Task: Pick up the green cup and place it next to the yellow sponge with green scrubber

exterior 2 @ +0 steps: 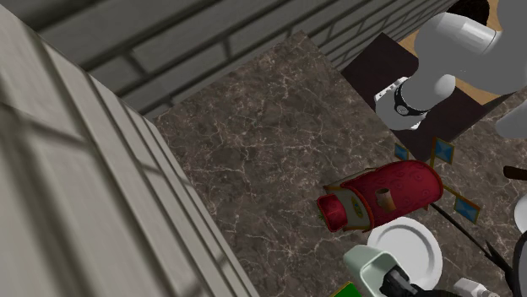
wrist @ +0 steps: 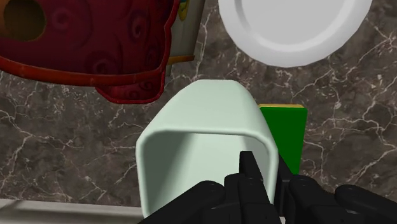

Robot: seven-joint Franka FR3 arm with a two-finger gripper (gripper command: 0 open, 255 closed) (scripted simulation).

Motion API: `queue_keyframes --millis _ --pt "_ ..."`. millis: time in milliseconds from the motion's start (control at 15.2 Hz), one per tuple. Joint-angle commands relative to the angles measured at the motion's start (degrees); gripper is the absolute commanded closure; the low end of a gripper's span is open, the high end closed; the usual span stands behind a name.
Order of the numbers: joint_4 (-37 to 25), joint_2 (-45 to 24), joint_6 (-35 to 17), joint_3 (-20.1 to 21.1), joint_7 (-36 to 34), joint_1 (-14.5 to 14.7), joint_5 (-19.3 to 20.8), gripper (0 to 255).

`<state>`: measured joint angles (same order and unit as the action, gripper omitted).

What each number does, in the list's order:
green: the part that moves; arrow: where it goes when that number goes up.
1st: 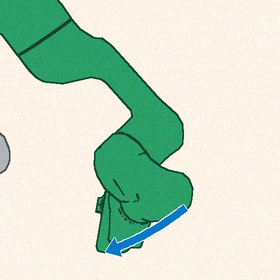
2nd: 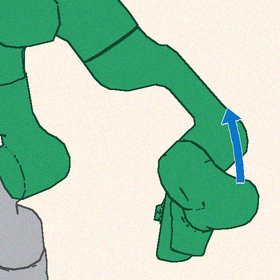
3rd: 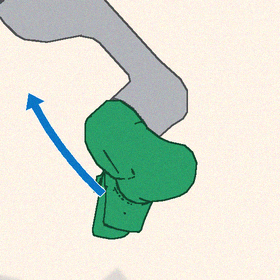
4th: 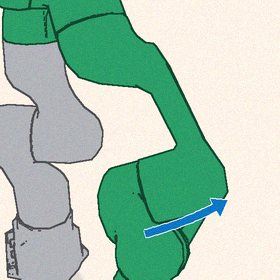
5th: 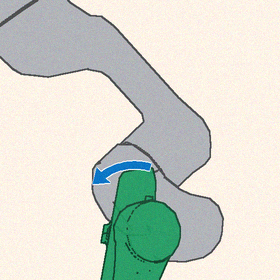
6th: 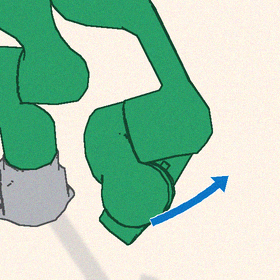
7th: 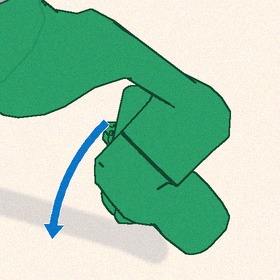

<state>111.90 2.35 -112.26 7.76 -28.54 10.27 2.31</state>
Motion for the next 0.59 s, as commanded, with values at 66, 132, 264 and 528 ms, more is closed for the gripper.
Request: queue_keyframes --millis 66,132,264,528 --pt "1.9 -0.5 -2.4 0.0 -0.2 0.0 0.1 255" --pt "2.4 -0.6 -3.1 0.0 -0.2 0.0 0.2 255" --pt "3.6 -1.0 -4.6 0.0 -0.3 0.0 0.2 255" --pt "5.7 -1.9 -7.6 0.1 -0.6 0.0 0.4 255"
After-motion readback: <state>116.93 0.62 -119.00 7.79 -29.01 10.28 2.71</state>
